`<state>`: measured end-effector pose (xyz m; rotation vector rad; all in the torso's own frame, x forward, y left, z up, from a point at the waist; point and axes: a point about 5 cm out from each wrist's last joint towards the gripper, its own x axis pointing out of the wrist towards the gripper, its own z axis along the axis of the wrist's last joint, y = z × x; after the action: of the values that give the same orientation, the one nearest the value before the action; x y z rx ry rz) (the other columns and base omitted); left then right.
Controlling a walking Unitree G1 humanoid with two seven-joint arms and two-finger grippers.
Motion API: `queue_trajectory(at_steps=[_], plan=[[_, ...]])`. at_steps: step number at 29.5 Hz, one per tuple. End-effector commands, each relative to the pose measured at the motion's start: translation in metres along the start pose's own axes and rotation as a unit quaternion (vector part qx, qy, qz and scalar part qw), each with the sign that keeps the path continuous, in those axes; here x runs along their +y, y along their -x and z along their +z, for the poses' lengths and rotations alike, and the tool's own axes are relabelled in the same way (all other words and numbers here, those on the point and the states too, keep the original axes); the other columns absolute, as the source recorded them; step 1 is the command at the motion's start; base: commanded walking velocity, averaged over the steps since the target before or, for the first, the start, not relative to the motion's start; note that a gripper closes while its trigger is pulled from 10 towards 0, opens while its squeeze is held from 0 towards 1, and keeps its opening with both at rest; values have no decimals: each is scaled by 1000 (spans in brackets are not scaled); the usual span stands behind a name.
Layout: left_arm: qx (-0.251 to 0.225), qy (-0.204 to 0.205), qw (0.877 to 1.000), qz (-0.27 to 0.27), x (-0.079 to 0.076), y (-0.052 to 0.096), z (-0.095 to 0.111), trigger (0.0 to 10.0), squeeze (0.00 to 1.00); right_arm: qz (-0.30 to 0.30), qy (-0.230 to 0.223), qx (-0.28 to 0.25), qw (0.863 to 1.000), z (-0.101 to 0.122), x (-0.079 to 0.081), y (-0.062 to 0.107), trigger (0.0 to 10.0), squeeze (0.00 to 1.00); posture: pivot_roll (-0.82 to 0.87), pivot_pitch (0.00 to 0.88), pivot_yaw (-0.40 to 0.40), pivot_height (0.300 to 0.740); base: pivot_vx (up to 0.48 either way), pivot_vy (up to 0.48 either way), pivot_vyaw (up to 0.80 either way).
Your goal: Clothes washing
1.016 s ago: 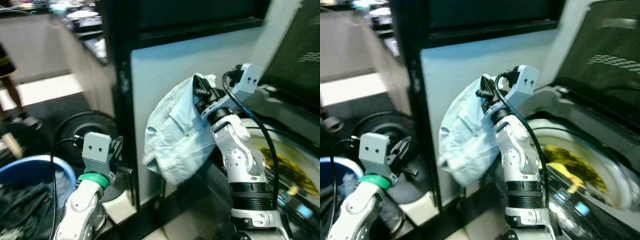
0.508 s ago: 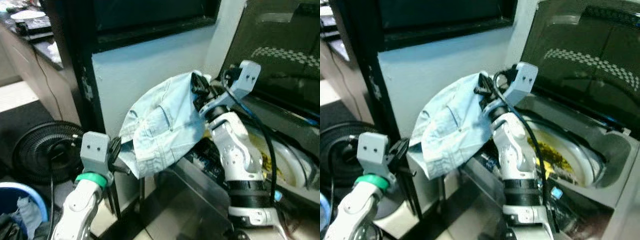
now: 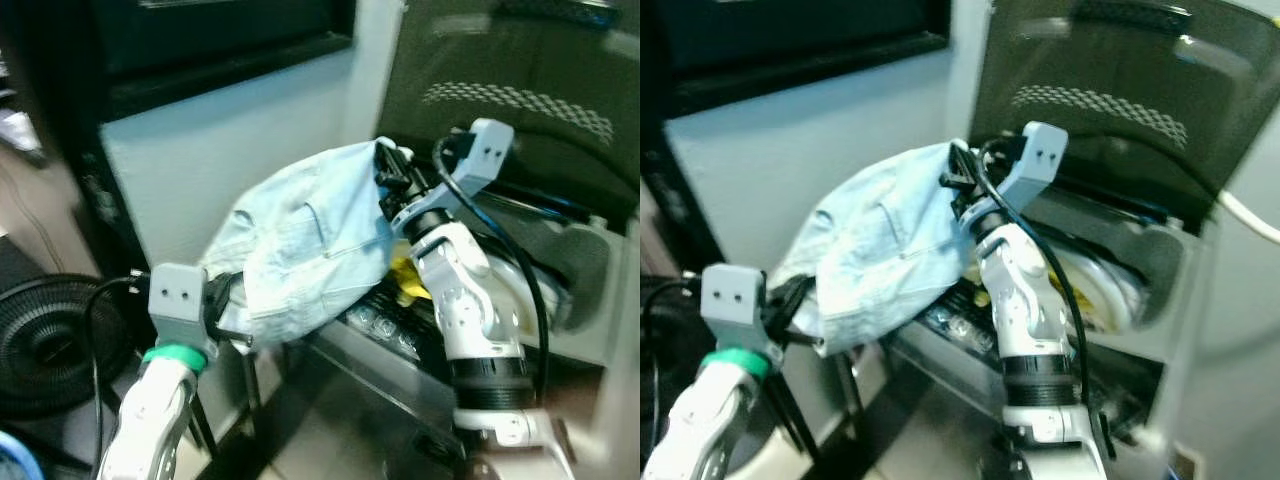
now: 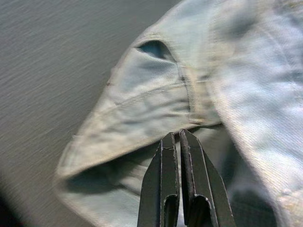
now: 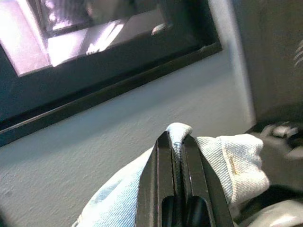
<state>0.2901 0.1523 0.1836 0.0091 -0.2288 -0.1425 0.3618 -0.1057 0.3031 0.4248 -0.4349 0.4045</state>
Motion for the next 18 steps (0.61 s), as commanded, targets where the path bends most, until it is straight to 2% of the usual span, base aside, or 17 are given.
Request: queue_trajectory(at_steps=[1, 18], plan=[[13, 0, 1000, 3, 2, 3, -5, 10000, 0, 7, 6, -18, 1000, 8, 4, -2, 10000, 0, 6, 3, 29, 740, 0, 0, -800], [16, 14, 1000, 6, 2, 4, -4, 10000, 0, 9, 4, -20, 1000, 10, 5, -3, 10000, 0, 6, 3, 25, 740, 0, 0, -800]])
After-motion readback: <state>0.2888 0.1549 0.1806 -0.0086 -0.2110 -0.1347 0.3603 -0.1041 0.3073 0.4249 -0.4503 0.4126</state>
